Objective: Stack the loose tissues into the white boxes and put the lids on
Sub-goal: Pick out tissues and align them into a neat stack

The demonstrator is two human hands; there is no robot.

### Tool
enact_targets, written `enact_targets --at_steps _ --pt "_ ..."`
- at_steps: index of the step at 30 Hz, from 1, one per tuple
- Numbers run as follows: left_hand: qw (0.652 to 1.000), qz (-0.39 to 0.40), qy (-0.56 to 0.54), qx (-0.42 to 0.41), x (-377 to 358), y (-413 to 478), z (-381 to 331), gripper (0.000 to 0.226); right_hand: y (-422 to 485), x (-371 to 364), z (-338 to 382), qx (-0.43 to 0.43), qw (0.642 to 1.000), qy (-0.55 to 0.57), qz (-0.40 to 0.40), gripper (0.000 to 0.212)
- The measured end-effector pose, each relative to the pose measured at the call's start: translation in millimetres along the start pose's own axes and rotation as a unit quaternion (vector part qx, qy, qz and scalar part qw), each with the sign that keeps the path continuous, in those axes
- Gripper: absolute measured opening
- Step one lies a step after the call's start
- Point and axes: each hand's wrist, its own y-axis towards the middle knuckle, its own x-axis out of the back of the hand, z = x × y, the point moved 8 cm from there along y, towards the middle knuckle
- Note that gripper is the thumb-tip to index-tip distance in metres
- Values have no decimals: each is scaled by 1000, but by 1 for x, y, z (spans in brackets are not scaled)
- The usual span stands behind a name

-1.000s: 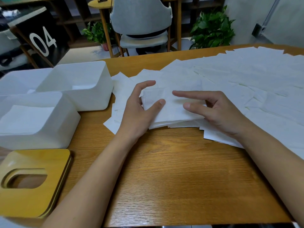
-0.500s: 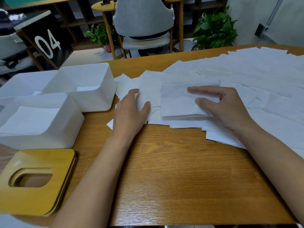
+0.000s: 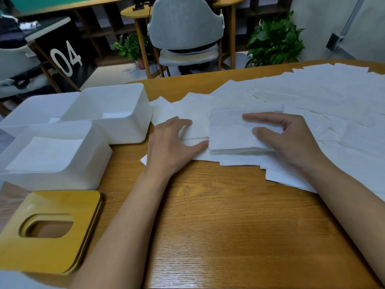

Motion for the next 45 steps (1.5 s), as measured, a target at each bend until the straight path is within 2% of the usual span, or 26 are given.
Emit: enact_targets --at_steps 3,8,13,21,27,31,34,38,42,45 --pt "1000 -8 -2 -6 2 1 -2 60 0 1 0 -1 1000 4 -3 35" --pt "998 -46 -33 -17 3 3 -4 31 0 1 -1 -4 1000 4 -6 35" --pt "996 -66 -63 -13 2 1 -3 18 0 2 -1 -1 1000 1 -8 35" --pt "985 -65 -156 44 4 -1 -2 21 2 7 -4 -3 1000 -5 -26 35" --pt "968 -77 -235 35 11 -8 -15 18 3 8 -10 -15 999 -14 -37 35" --pt "963 -115 -241 -23 16 -14 -29 15 4 8 -12 -23 999 -17 -38 33" --pt "965 -126 -211 -88 15 -18 -43 11 5 7 -11 -25 999 -5 -35 23" --pt "964 -96 -169 -183 5 -26 -62 15 4 3 -7 -29 999 35 -27 21" --pt "953 -89 -120 -266 0 -32 -77 23 5 -1 -7 -27 999 26 -30 12" --pt "946 -60 -89 -306 -7 -37 -85 25 5 1 -12 -27 999 -9 -45 22"
